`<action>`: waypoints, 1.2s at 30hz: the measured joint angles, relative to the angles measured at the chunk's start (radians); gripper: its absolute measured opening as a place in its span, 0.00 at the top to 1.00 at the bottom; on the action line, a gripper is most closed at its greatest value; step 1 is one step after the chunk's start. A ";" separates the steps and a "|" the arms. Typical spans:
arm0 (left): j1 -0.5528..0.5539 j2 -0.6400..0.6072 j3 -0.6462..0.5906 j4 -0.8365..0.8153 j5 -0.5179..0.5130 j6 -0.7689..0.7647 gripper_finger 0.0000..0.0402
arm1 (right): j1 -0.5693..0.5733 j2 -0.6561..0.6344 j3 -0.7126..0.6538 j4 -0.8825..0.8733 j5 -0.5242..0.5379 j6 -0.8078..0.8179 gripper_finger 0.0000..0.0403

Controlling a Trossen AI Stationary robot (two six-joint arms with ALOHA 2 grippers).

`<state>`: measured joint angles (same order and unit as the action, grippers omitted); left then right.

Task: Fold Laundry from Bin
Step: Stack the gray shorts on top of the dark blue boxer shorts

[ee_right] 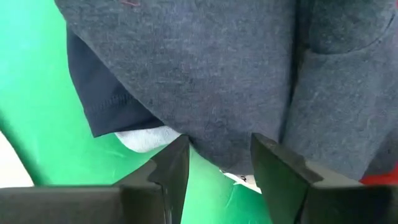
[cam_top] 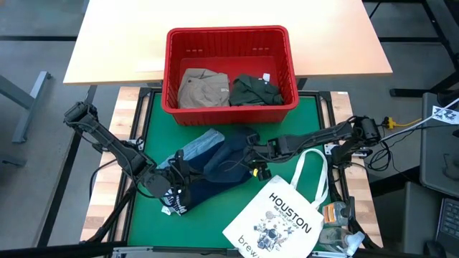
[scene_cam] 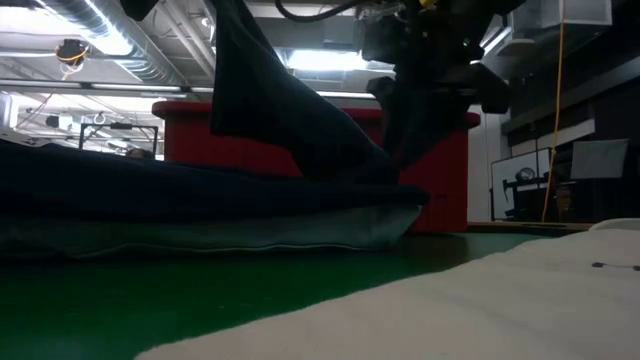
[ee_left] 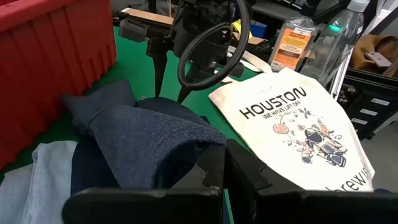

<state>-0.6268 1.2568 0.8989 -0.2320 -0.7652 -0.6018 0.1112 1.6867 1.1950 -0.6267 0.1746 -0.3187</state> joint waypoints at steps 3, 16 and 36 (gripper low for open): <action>0.000 0.000 0.000 0.000 0.000 0.000 1.00 | 0.000 0.000 0.000 0.000 0.000 0.000 0.59; 0.000 0.000 0.000 0.001 -0.019 0.001 1.00 | 0.000 0.000 0.000 0.002 -0.009 0.012 0.95; 0.000 0.000 0.000 0.009 -0.049 0.002 1.00 | 0.040 -0.001 0.504 -0.589 -0.036 0.023 0.99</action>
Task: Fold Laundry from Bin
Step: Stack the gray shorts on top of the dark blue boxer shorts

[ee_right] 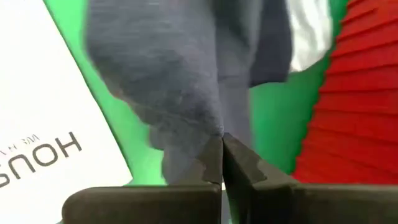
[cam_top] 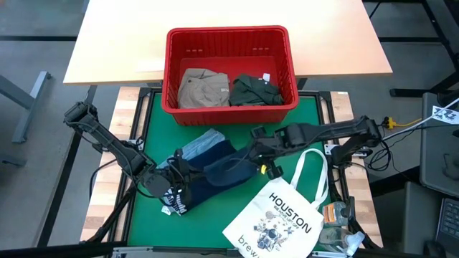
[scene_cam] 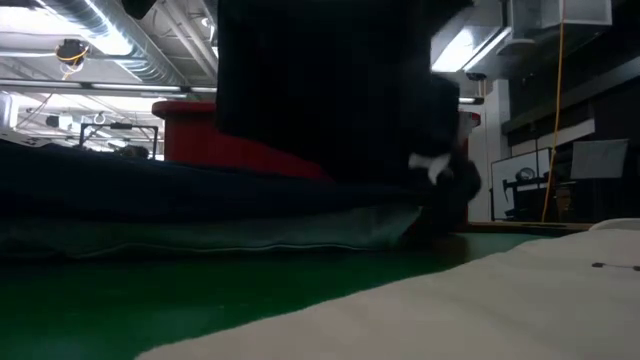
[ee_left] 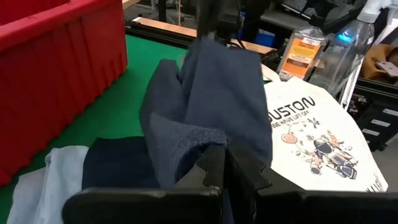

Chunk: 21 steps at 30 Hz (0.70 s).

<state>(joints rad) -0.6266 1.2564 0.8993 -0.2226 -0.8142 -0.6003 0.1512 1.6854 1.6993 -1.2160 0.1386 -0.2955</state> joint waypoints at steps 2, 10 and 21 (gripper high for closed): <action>0.000 0.000 0.000 -0.001 0.017 0.000 1.00 | -0.016 -0.001 0.023 0.009 -0.001 -0.006 0.99; -0.004 0.000 0.000 -0.008 0.088 0.000 1.00 | -0.081 0.050 0.020 0.073 -0.026 -0.024 0.98; -0.005 0.000 0.000 -0.036 0.099 0.000 1.00 | -0.079 0.110 0.019 0.056 -0.027 -0.024 0.98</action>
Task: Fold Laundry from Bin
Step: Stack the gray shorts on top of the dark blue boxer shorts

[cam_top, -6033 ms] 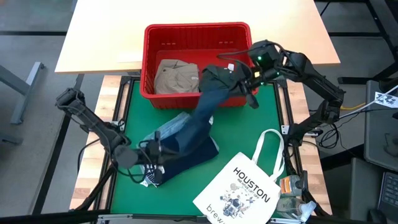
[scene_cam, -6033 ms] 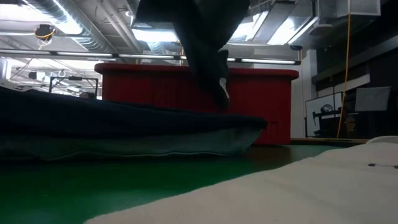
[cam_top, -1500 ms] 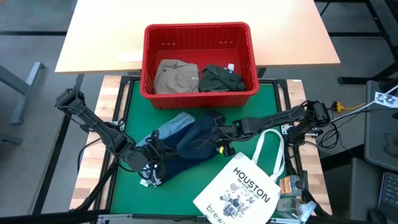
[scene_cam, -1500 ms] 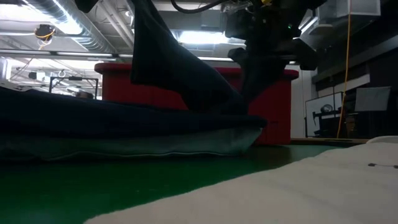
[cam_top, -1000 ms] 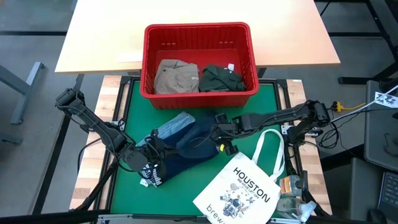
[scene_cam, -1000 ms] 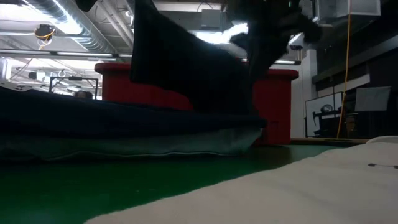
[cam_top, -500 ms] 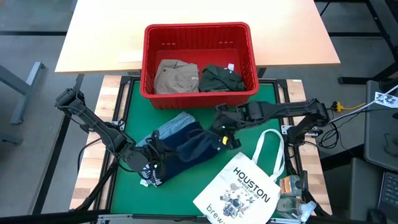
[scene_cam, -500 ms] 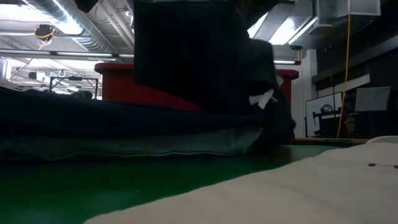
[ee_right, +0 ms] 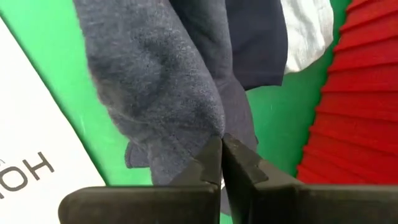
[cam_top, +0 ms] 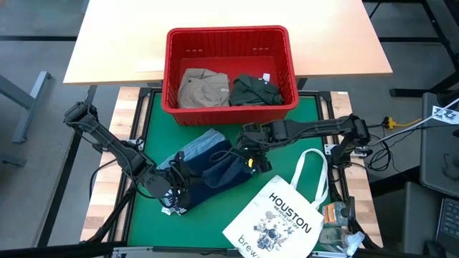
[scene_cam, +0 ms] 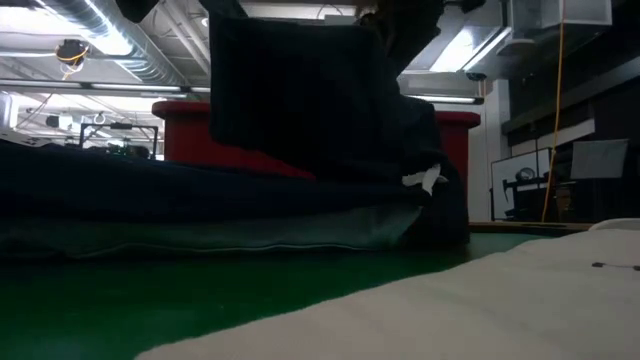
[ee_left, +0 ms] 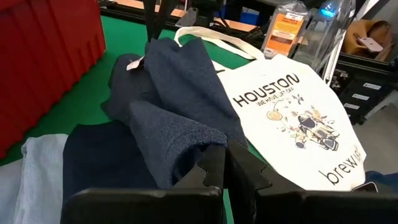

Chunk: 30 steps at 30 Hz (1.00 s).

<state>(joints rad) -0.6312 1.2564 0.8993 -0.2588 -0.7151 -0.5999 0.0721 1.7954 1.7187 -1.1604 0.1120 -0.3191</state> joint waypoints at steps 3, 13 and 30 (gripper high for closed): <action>0.000 0.000 0.000 0.000 0.000 0.000 1.00 | -0.001 0.004 0.000 -0.015 0.018 0.000 0.98; 0.000 0.000 0.000 -0.003 0.000 0.000 1.00 | -0.001 0.004 0.000 -0.045 0.036 0.032 0.76; 0.000 0.000 0.000 -0.028 0.000 0.008 1.00 | 0.045 0.006 0.000 -0.197 -0.167 0.553 0.56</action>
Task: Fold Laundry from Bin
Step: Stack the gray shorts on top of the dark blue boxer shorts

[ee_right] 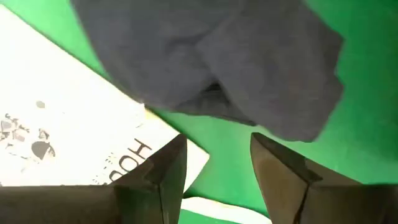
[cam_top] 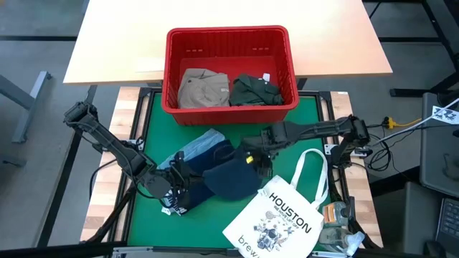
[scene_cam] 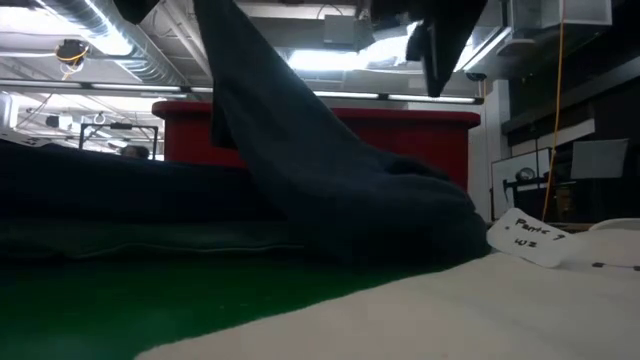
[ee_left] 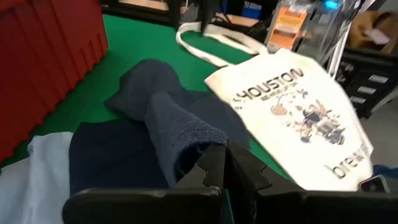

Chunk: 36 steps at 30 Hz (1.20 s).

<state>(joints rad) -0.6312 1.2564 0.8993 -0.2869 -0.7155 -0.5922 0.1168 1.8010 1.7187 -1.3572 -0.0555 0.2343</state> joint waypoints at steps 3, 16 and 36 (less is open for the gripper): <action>0.000 0.000 0.000 -0.028 0.000 0.000 1.00 | 0.069 0.006 0.000 0.011 0.033 0.005 0.56; 0.011 -0.001 0.000 -0.068 -0.169 0.001 1.00 | 0.320 0.157 0.000 0.239 0.294 0.005 0.56; 0.115 -0.001 0.000 -0.095 -0.208 0.016 1.00 | 0.335 0.377 -0.001 0.337 0.466 0.057 0.56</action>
<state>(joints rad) -0.5166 1.2556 0.8993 -0.3820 -0.9238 -0.5767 0.4522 2.1777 1.7180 -1.0203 0.4109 0.2911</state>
